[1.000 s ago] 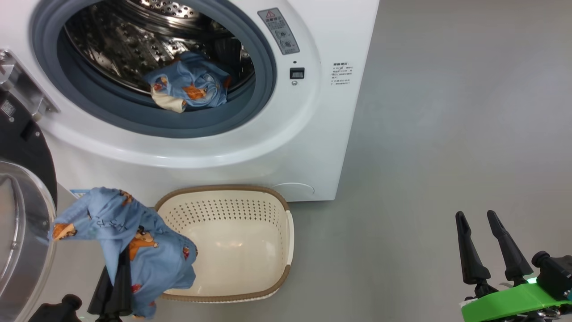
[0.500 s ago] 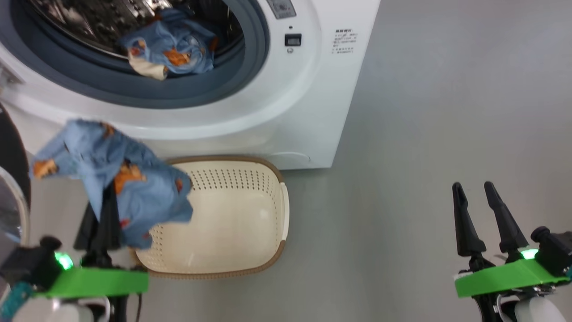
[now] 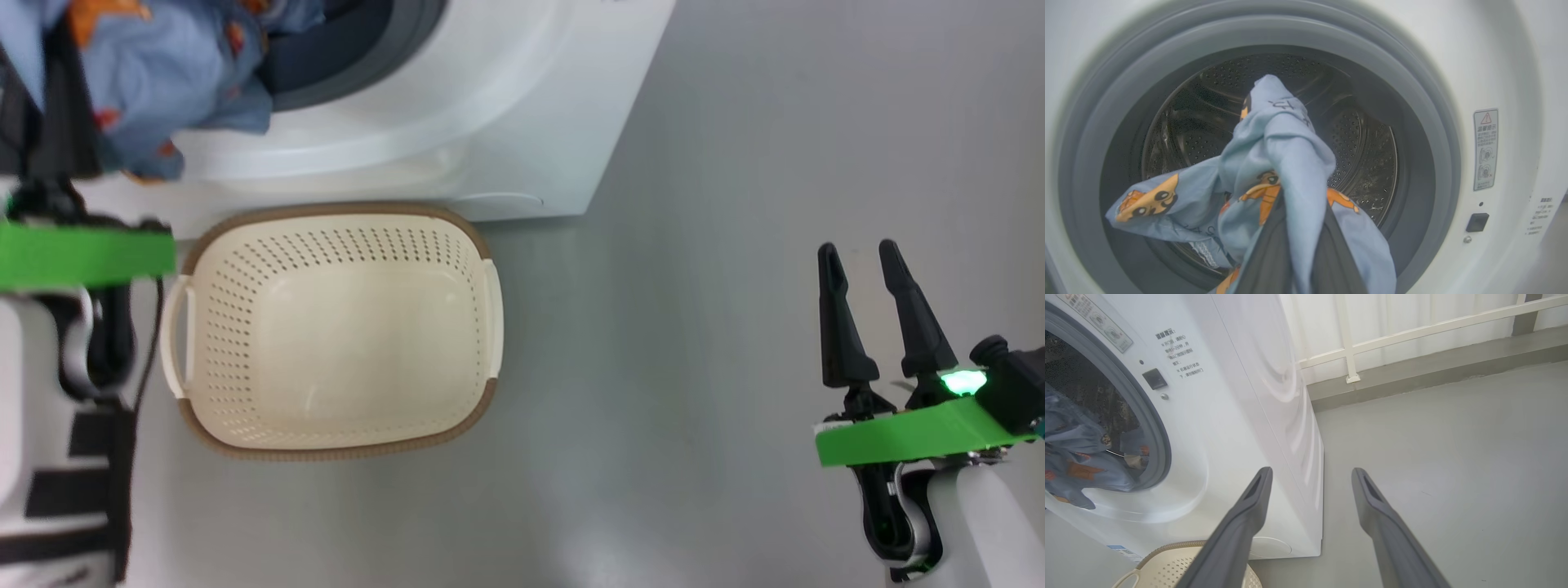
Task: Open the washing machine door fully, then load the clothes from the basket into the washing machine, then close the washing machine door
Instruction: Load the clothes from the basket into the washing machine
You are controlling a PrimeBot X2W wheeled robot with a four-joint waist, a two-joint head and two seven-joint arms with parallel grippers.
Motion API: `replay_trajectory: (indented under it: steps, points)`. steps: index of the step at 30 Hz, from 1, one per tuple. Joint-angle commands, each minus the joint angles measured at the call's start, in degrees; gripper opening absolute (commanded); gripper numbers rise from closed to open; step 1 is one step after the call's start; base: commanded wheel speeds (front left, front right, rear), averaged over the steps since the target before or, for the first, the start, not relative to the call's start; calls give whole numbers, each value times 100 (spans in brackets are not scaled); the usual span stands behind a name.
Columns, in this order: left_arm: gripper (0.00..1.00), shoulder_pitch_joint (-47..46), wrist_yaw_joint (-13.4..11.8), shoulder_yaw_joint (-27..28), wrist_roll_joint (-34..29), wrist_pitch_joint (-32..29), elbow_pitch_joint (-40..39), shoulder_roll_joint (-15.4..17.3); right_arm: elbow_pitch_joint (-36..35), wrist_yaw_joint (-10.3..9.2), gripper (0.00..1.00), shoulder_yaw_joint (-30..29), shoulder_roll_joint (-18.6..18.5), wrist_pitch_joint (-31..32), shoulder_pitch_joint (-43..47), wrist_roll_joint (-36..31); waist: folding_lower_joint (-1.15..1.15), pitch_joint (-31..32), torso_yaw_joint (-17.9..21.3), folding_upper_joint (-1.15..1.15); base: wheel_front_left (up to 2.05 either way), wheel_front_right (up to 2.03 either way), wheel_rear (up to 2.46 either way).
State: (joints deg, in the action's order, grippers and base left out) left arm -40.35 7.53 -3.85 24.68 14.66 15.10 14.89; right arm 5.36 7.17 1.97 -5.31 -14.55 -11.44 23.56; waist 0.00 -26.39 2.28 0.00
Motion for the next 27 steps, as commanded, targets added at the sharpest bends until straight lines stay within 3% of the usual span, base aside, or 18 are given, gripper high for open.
replay_trajectory:
  steps: [1, 10, 18, 22, 27]
  points:
    - [0, -305, -4, 121, 9, 34, 25, 278, -150, 32, 100, 155, 15, -45, -96, -89, 0, -364, 213, 0, 0, 0, 0]
    - [0, -1920, -4, 4, -144, 34, 1621, 599, -199, 32, 100, 235, 172, -45, -419, -64, 0, -851, 601, 0, 0, 0, 0]
    - [0, -2745, -4, -68, -147, 34, 2791, 908, -206, 32, 100, 357, 233, -45, -489, -18, 0, -1025, 948, 0, 0, 0, 0]
    - [0, -3020, -4, -268, -406, 34, 2854, 1118, -221, 32, 100, 413, 240, -45, -484, 24, 0, -1077, 1071, 0, 0, 0, 0]
    - [0, -3303, -4, -162, -714, 34, 2112, 1221, -273, 32, 100, 411, 242, -45, -548, 92, 0, -1212, 1148, 0, 0, 0, 0]
